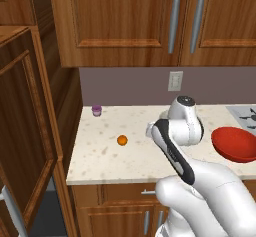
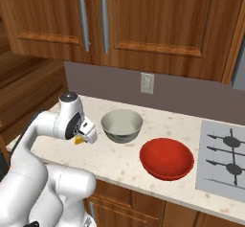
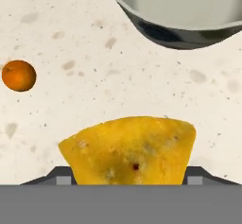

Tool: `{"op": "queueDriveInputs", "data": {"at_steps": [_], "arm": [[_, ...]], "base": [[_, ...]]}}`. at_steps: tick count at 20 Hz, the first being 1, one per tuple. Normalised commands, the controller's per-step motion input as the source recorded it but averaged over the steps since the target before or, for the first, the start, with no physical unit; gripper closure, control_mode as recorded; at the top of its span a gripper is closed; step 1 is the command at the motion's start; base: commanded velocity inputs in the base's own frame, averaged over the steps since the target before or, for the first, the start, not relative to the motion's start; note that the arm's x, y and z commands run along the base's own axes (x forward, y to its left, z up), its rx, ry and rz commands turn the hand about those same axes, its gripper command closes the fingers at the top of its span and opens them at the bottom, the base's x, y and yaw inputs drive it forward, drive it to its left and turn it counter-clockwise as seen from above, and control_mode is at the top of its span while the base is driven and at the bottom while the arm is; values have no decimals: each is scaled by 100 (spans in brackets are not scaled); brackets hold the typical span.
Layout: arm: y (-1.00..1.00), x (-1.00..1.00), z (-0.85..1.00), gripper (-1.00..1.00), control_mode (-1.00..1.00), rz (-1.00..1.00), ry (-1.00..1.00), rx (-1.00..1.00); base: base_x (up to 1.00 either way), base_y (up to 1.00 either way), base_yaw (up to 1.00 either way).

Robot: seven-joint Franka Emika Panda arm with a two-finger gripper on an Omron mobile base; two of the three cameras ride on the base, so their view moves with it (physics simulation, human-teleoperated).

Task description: Pick both bowls and place them on the counter. Then place the tangerine in one bowl and place the cheese in the other bowl.

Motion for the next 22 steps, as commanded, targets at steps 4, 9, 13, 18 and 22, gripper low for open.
{"op": "queueDriveInputs", "data": {"at_steps": [4,9,13,18,22], "arm": [[-2,-8,30,100,-100,0,-24,-1],[-3,-6,51,100,-100,-3,-17,0],[-15,1,55,100,-100,-10,3,0],[-13,10,48,100,-100,-14,9,-5],[-19,30,23,100,-100,-3,0,-12]], "base": [[0,0,0],[0,0,0],[0,0,0],[0,0,0],[0,0,0]]}}
